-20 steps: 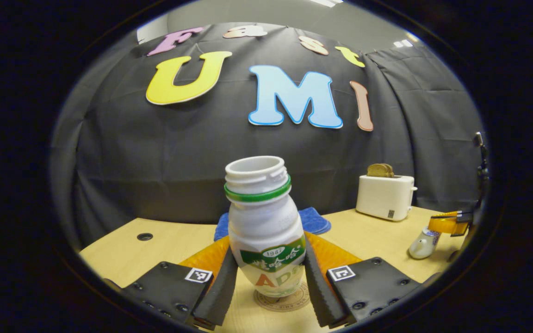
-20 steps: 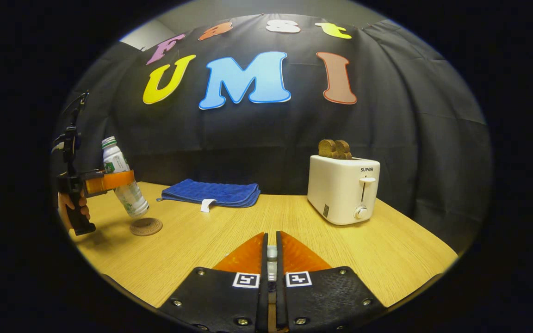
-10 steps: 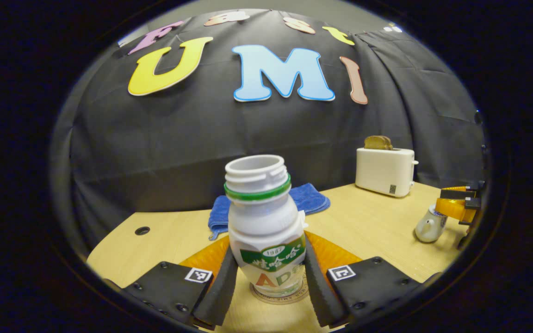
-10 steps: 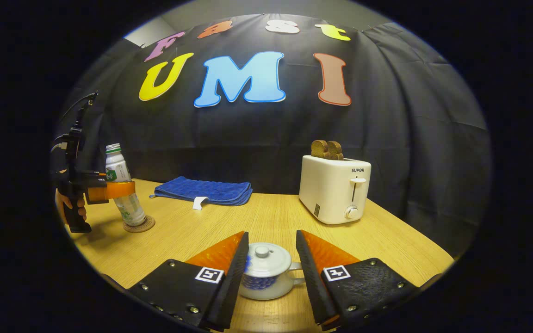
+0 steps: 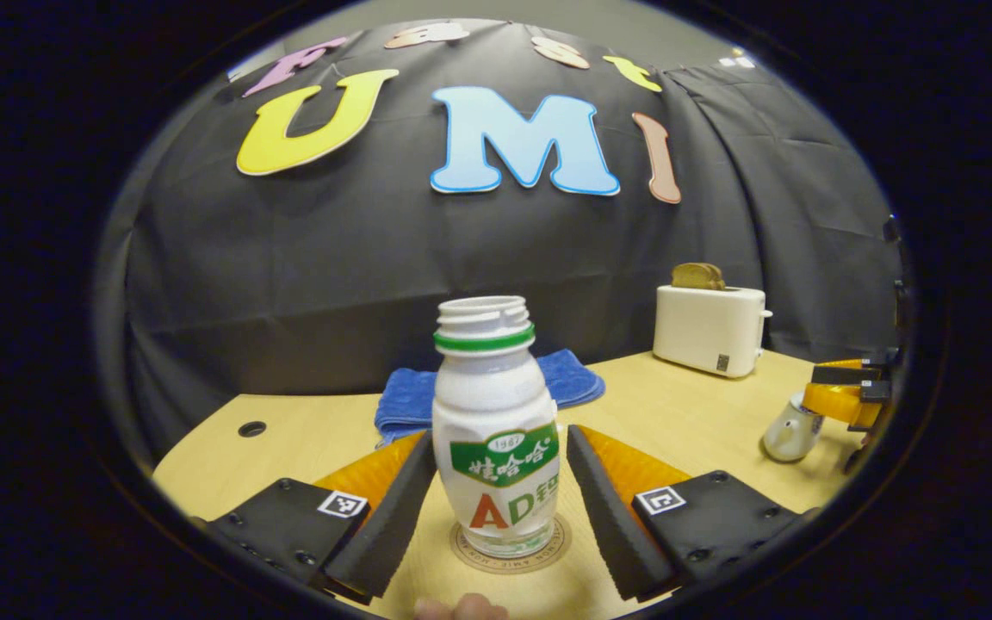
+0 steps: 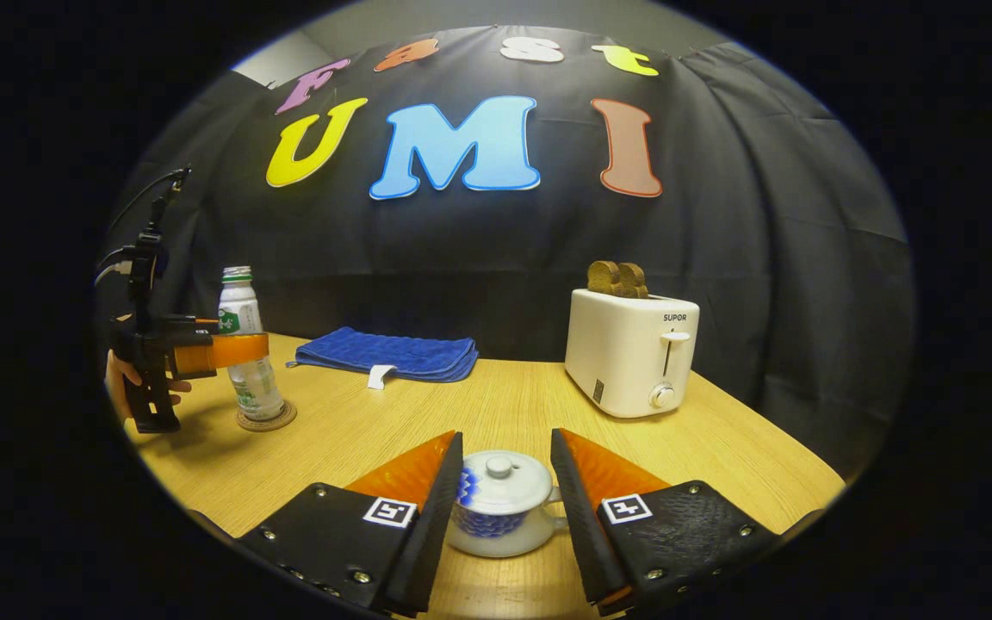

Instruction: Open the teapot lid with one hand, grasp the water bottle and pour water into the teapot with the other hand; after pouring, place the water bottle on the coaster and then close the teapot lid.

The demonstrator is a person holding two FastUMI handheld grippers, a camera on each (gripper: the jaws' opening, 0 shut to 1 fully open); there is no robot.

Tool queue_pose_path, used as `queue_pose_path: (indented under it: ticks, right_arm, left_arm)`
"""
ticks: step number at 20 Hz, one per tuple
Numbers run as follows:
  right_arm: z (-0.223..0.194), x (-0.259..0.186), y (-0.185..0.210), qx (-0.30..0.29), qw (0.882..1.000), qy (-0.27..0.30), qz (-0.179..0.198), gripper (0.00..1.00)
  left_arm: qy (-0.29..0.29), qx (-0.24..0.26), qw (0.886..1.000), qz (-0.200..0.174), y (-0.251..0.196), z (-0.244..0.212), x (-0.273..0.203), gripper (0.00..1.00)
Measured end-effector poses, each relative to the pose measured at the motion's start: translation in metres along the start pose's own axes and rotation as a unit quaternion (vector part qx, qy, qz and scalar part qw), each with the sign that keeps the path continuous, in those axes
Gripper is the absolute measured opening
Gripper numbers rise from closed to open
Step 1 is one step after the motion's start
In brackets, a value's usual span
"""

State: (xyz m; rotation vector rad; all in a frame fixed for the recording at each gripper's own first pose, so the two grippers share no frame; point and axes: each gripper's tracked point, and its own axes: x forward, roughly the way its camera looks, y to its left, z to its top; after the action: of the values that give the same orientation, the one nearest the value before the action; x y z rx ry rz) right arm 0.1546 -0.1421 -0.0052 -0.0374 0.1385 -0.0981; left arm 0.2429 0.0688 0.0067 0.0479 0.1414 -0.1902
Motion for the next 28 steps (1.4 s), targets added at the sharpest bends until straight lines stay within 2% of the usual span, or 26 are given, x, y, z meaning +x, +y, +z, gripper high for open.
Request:
queue_pose_path:
  ticks: [5, 7, 13, 17, 18, 19, 20, 23, 26, 28]
  right_arm:
    - [0.002, -0.002, 0.000, 0.004, 1.000, -0.004, 0.000, 0.63]
    - [0.004, -0.003, 0.001, 0.002, 1.000, -0.007, -0.001, 0.64]
    - [0.016, -0.013, 0.007, -0.002, 0.999, -0.034, -0.006, 0.64]
    - [0.031, -0.035, 0.019, -0.023, 0.997, -0.063, -0.023, 0.64]
    - [0.033, -0.047, 0.029, -0.024, 0.997, -0.065, -0.016, 0.76]
    - [0.035, -0.060, 0.039, -0.020, 0.997, -0.068, -0.012, 0.85]
    - [0.038, -0.073, 0.048, -0.014, 0.997, -0.075, -0.006, 0.93]
    - [0.030, -0.108, 0.075, 0.015, 0.997, -0.074, -0.004, 0.95]
    - [0.015, -0.132, 0.099, 0.022, 0.997, -0.071, 0.000, 0.96]
    - [0.000, -0.143, 0.106, 0.017, 0.998, -0.062, 0.001, 0.96]
  left_arm:
    - [-0.008, -0.009, 1.000, 0.012, 0.003, 0.002, -0.006, 1.00]
    - [-0.011, 0.002, 1.000, 0.019, 0.003, 0.002, -0.011, 1.00]
    - [-0.020, 0.002, 0.999, 0.038, -0.001, 0.008, -0.028, 1.00]
    - [-0.027, 0.013, 0.996, 0.086, 0.016, 0.011, -0.069, 1.00]
    - [-0.038, 0.016, 0.993, 0.106, 0.023, 0.014, -0.088, 1.00]
    - [-0.053, 0.011, 0.992, 0.111, 0.026, 0.020, -0.107, 0.98]
    - [-0.062, 0.001, 0.992, 0.108, 0.015, 0.020, -0.128, 0.95]
    - [-0.078, -0.026, 0.993, 0.083, -0.033, 0.012, -0.180, 0.99]
    - [-0.090, 0.010, 0.994, 0.065, -0.088, 0.005, -0.206, 1.00]
    - [-0.088, 0.023, 0.994, 0.058, -0.114, -0.007, -0.217, 0.97]
